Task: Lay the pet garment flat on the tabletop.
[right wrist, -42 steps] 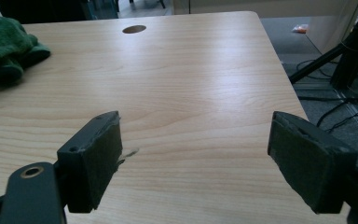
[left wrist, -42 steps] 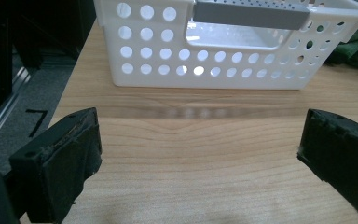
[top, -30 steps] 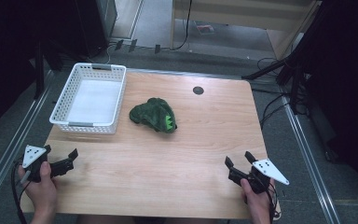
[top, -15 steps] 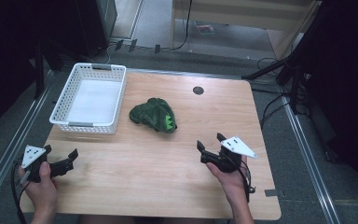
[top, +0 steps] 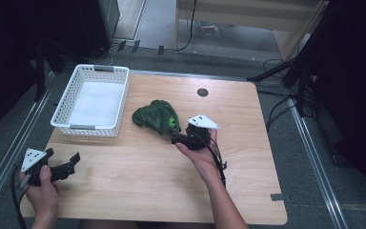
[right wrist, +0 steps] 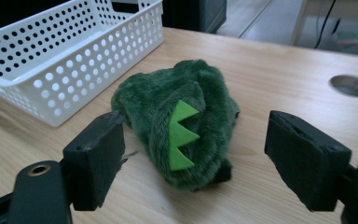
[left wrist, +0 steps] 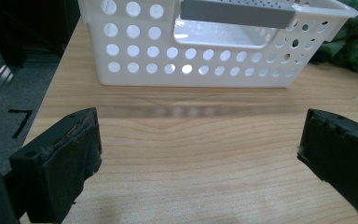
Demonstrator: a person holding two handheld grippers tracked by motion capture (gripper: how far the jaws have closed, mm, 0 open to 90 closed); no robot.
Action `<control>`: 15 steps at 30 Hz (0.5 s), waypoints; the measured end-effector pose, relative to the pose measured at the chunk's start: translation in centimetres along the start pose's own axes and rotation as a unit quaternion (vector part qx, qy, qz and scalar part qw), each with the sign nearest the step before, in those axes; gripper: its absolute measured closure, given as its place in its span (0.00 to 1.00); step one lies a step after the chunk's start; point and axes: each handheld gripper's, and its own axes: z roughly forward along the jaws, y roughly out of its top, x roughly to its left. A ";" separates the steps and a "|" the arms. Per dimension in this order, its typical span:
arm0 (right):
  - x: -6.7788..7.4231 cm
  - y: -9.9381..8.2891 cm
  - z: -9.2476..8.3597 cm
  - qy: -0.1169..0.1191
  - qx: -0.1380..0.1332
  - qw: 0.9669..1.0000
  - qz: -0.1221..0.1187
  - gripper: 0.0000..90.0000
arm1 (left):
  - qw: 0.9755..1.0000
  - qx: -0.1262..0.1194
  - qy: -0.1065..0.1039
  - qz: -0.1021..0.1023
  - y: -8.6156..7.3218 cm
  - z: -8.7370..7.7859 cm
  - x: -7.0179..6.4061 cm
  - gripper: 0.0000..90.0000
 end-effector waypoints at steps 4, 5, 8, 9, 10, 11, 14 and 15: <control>0.1 -0.1 2.5 -0.004 0.026 1.000 0.005 0.21 | 1.000 0.002 0.001 0.002 0.0 0.1 0.0 0.00; 0.1 -0.6 4.3 -0.019 0.047 0.999 -0.006 0.21 | 1.000 0.002 0.001 0.003 0.0 0.1 -0.1 0.00; -0.4 -1.5 6.8 -0.037 0.076 0.996 -0.003 0.25 | 1.000 0.002 -0.002 -0.001 0.0 0.1 0.0 0.00; -0.6 -1.8 7.4 -0.037 0.082 0.996 0.002 0.28 | 1.000 0.002 -0.002 -0.001 0.0 0.1 0.0 0.00; -0.7 -2.0 7.8 -0.033 0.087 0.996 0.007 0.33 | 1.000 0.002 -0.004 -0.002 0.0 0.1 0.1 0.00; -0.7 -2.0 7.8 -0.033 0.087 0.996 0.007 0.33 | 1.000 0.002 -0.004 -0.002 0.0 0.1 0.1 0.00; -0.8 -2.3 8.4 -0.013 0.084 0.996 0.020 0.72 | 1.000 -0.003 -0.003 -0.003 0.0 0.1 0.0 0.00; -0.9 -2.3 8.4 -0.011 0.083 0.996 0.021 0.81 | 1.000 -0.003 -0.003 -0.003 0.0 0.1 0.0 0.00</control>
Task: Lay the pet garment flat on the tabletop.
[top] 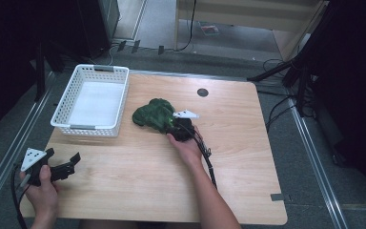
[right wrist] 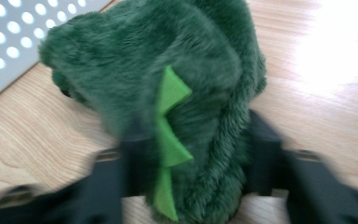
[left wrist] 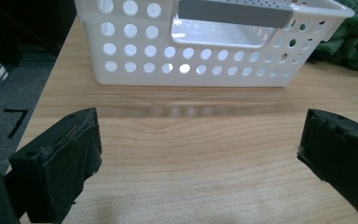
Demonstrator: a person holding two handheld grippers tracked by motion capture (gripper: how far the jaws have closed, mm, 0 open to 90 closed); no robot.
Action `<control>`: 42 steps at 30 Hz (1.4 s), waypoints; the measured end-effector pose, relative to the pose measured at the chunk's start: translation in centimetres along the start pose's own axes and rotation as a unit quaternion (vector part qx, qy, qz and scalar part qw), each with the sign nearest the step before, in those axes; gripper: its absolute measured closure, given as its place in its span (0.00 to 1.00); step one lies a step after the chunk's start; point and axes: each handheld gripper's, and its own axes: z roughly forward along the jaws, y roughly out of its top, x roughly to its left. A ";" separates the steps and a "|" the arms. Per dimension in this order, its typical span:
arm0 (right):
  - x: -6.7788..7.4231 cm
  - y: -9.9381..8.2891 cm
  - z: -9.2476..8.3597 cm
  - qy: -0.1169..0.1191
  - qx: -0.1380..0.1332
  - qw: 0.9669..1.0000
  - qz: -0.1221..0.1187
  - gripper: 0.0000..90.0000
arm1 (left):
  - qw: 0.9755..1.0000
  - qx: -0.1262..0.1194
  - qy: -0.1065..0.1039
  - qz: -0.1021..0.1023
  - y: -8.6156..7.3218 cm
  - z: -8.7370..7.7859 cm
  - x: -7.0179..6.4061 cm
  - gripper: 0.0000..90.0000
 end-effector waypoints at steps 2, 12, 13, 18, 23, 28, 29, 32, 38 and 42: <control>-0.1 0.2 -0.4 0.000 -0.002 1.000 0.002 0.89 | 1.000 0.002 0.003 -0.003 0.0 0.0 0.0 0.00; 1.0 2.2 -7.8 0.047 -0.077 0.996 0.012 0.94 | 0.999 0.003 -0.025 0.035 1.9 -0.4 -3.9 0.00; 1.1 2.2 -8.6 0.053 -0.081 0.995 0.011 0.94 | 0.998 -0.002 -0.034 0.045 2.3 -0.5 -4.9 0.00; 1.6 2.0 -12.2 0.065 -0.090 0.994 0.000 0.93 | 0.992 -0.011 -0.085 0.090 4.3 -1.0 -9.8 0.00; 2.4 0.9 -17.3 0.099 -0.106 0.989 -0.013 0.93 | 0.979 -0.016 -0.155 0.129 6.6 -0.7 -14.5 0.00; 4.4 0.2 -21.0 0.151 -0.106 0.982 -0.044 0.93 | 0.965 -0.011 -0.216 0.146 6.9 -0.2 -17.2 0.00; 4.7 0.0 -21.7 0.165 -0.109 0.979 -0.052 0.93 | 0.962 -0.008 -0.226 0.153 6.8 -0.1 -17.6 0.00; 5.2 -0.3 -22.7 0.215 -0.105 0.969 -0.062 0.92 | 0.957 -0.001 -0.244 0.159 6.5 0.2 -18.0 0.00; 3.1 -0.8 -20.1 0.180 -0.096 0.978 -0.035 0.72 | 0.945 0.032 -0.288 0.152 4.7 2.1 -18.6 0.00; -1.4 -2.1 -16.0 0.001 -0.111 0.994 0.011 0.40 | 0.944 0.066 -0.287 0.150 3.4 3.8 -18.7 0.00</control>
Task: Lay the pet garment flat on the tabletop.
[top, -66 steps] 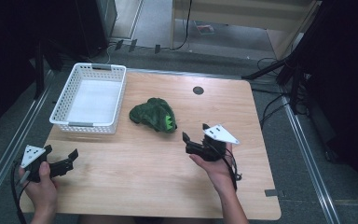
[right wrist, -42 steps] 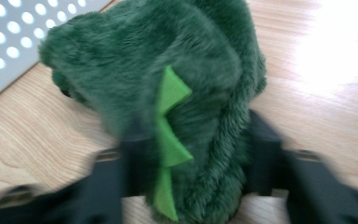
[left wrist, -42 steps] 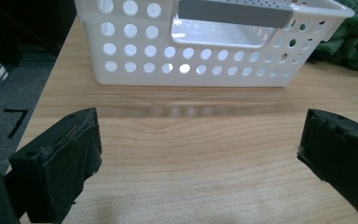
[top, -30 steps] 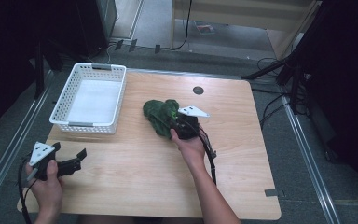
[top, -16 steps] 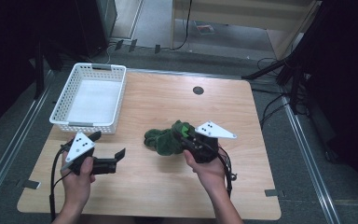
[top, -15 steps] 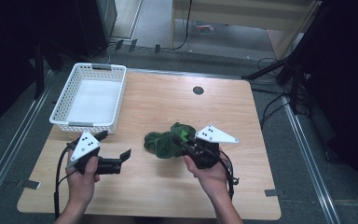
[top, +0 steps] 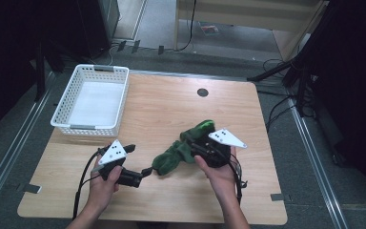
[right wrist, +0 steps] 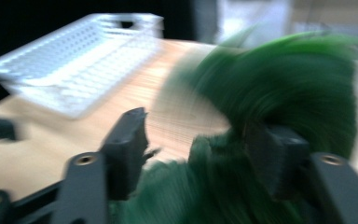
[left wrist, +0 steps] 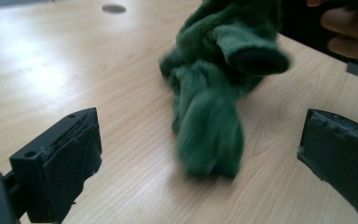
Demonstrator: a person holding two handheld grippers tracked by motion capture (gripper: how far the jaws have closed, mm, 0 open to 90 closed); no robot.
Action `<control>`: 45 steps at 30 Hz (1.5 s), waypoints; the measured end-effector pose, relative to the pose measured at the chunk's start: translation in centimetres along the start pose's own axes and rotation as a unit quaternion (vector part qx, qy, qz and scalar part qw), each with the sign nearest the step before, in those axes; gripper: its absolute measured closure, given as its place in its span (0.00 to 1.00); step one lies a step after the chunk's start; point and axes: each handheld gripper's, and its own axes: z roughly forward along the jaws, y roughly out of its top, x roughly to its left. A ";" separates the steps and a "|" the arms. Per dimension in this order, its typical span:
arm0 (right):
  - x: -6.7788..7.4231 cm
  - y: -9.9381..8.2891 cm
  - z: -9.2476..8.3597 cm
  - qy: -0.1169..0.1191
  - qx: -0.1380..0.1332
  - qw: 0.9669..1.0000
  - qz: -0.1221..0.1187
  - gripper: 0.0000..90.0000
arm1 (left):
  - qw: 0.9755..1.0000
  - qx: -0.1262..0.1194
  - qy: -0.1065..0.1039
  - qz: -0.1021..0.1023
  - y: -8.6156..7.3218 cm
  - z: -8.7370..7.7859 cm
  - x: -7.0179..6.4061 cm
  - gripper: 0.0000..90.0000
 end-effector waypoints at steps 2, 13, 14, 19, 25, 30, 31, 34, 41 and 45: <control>-1.5 -0.5 0.2 -0.025 -0.003 0.999 0.024 0.36 | 1.000 0.008 0.001 0.000 -0.1 0.3 0.1 0.00; -4.6 -1.1 -3.0 -0.048 0.004 0.998 0.041 0.37 | 0.998 0.063 -0.018 0.009 -0.6 6.1 -2.9 0.11; -4.6 -1.1 -3.0 -0.048 0.004 0.998 0.041 0.37 | 0.998 0.063 -0.018 0.009 -0.6 6.1 -2.9 0.18; -4.5 -3.1 -1.7 -0.047 0.102 0.993 0.031 0.59 | 0.997 0.074 -0.024 0.008 -0.8 7.0 -3.1 0.78; -5.8 -2.2 -3.0 -0.034 0.034 0.996 0.071 0.93 | 0.998 0.017 -0.044 -0.031 0.2 2.9 -0.4 0.96; -4.6 -0.5 -4.8 0.009 -0.027 0.997 0.066 0.93 | 0.993 -0.001 -0.102 -0.061 1.3 0.4 1.0 0.96; -4.6 -0.5 -4.8 0.009 -0.027 0.997 0.066 0.93 | 0.993 -0.001 -0.102 -0.061 1.3 0.4 1.0 0.96; -2.4 1.4 -6.0 0.010 -0.059 0.998 0.027 0.93 | 0.989 0.002 -0.143 -0.037 1.8 -0.1 0.2 0.96; -1.5 2.4 -6.2 0.010 -0.073 0.997 0.009 0.92 | 0.984 0.011 -0.175 -0.014 1.9 -0.2 -0.8 0.94; -2.2 2.3 -4.2 0.020 -0.040 0.998 0.045 0.92 | 0.989 -0.008 -0.139 -0.046 2.0 -1.1 0.5 0.94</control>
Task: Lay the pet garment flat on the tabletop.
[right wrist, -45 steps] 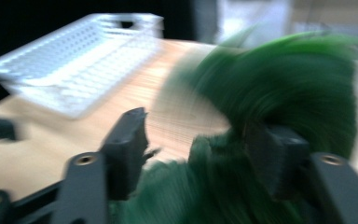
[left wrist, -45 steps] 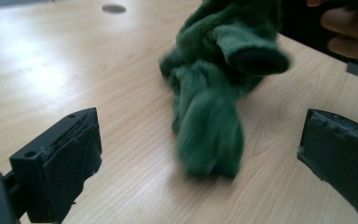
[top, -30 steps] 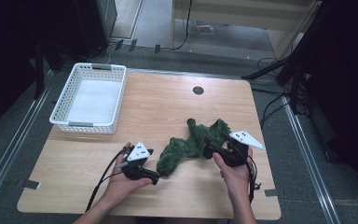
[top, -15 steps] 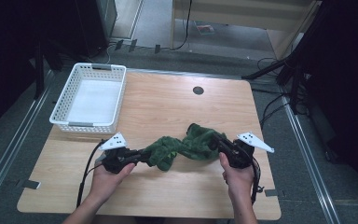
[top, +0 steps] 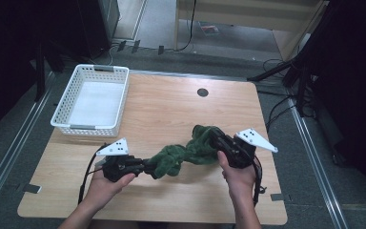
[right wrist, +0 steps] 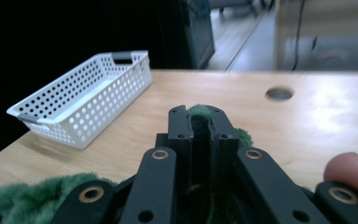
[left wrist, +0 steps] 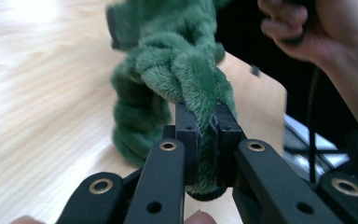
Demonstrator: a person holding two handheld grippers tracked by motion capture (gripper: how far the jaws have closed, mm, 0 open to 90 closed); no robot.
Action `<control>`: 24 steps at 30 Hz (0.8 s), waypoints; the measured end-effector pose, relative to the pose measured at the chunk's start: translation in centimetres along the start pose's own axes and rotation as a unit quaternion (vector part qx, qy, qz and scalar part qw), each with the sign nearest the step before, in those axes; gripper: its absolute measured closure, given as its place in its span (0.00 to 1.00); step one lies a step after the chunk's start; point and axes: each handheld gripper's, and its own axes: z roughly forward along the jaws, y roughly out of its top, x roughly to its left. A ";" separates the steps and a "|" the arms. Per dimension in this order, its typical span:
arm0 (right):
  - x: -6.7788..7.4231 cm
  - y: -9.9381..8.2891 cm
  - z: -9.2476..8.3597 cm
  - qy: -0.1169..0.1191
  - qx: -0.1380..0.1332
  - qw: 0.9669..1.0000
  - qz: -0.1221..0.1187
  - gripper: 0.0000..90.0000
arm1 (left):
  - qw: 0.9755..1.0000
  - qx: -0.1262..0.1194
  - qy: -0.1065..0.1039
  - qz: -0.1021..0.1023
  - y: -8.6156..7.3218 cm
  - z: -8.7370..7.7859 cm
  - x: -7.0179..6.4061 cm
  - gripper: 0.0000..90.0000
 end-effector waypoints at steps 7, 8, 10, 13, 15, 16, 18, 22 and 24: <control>2.5 3.4 9.7 0.050 0.028 0.998 -0.024 0.91 | 0.994 -0.085 0.074 0.008 1.4 -4.9 -0.6 0.94; 3.1 4.1 10.0 0.070 0.006 0.997 -0.031 0.91 | 0.994 -0.085 0.074 0.008 1.4 -4.9 -0.6 0.94; 4.0 5.1 9.7 0.095 -0.029 0.994 -0.044 0.90 | 0.995 -0.079 0.055 0.016 1.7 -4.9 -1.7 0.94; 3.4 4.4 8.6 0.085 -0.028 0.995 -0.042 0.89 | 0.998 -0.055 0.038 0.020 1.3 -3.6 -2.5 0.94; 1.4 2.4 8.3 0.058 0.010 0.998 -0.032 0.88 | 0.999 -0.026 0.012 0.018 0.4 -1.6 -3.0 0.91; 0.0 1.1 8.3 0.043 0.042 0.998 -0.019 0.85 | 0.999 0.018 -0.026 0.013 -0.8 0.8 -3.4 0.85; -1.6 -0.4 8.3 0.031 0.078 0.996 -0.002 0.79 | 0.998 0.041 -0.039 0.020 -1.4 2.0 -3.6 0.76; -7.9 -5.2 5.6 -0.062 0.116 0.988 0.080 0.64 | 0.996 0.057 -0.046 0.042 -2.0 3.3 -3.3 0.48; -8.4 -5.4 4.7 -0.057 0.105 0.988 0.095 0.63 | 0.998 0.041 -0.032 0.030 -1.7 2.9 -2.6 0.47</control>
